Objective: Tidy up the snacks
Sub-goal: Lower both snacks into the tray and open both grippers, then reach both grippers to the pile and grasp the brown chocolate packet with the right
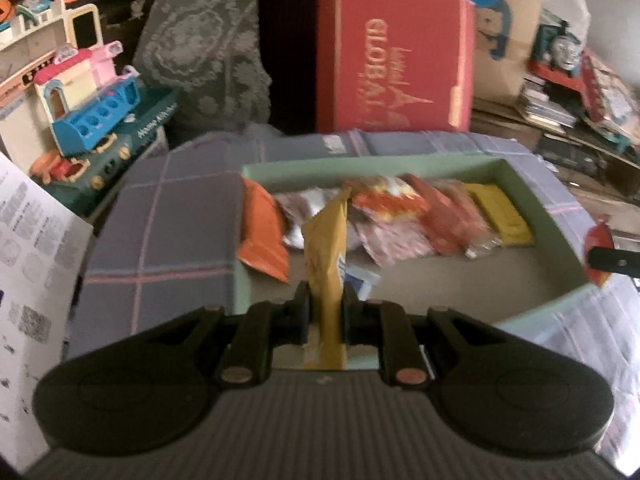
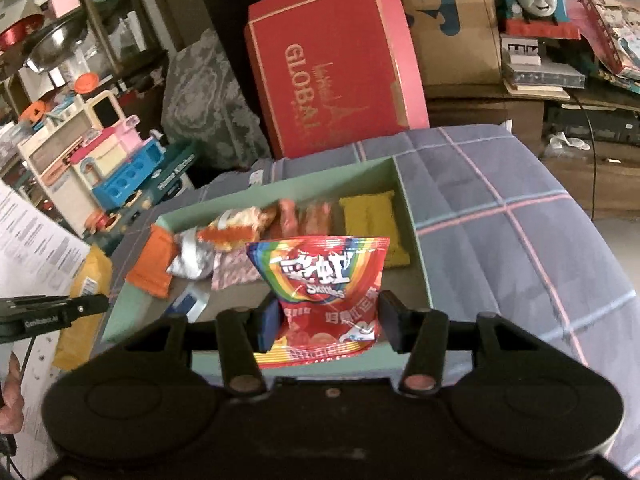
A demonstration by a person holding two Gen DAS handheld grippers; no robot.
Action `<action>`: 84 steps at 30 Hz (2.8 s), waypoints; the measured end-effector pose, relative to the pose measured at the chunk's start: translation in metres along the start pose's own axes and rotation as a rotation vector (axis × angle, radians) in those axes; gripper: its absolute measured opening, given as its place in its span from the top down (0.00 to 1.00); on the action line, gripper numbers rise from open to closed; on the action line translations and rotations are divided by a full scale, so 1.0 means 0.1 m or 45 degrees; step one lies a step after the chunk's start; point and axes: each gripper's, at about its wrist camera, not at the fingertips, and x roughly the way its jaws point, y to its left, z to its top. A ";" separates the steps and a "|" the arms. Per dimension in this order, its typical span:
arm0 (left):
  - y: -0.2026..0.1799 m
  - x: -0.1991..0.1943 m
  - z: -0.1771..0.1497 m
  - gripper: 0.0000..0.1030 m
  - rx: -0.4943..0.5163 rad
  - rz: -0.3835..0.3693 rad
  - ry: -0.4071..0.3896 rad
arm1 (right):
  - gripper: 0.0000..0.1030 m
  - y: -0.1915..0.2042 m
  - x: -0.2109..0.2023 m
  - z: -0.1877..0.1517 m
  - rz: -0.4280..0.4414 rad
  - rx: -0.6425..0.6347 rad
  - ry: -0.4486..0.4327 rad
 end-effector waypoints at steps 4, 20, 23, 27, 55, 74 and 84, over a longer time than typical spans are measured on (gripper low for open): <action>0.10 0.27 0.13 0.86 -0.010 0.043 0.033 | 0.51 0.00 0.30 0.17 -0.042 -0.002 0.028; -0.12 0.63 0.00 0.02 0.090 0.101 0.026 | 0.00 -0.01 0.73 0.15 -0.093 -0.031 0.090; -0.15 0.58 -0.03 0.01 0.093 0.101 0.030 | 0.00 0.00 0.71 0.15 -0.093 -0.018 0.101; -0.15 0.42 -0.10 0.00 0.067 0.080 0.019 | 0.00 -0.02 0.58 0.11 -0.077 0.020 0.087; -0.40 -0.52 -1.04 0.00 0.034 -0.007 0.061 | 0.00 -0.33 -0.38 -0.72 -0.004 0.155 0.139; -0.63 -0.76 -1.68 0.00 0.144 -0.271 0.239 | 0.00 -0.15 -0.52 -1.33 0.030 0.033 0.358; -0.72 -0.50 -1.89 0.00 0.229 -0.213 0.378 | 0.14 0.04 -0.48 -1.65 0.006 -0.090 0.468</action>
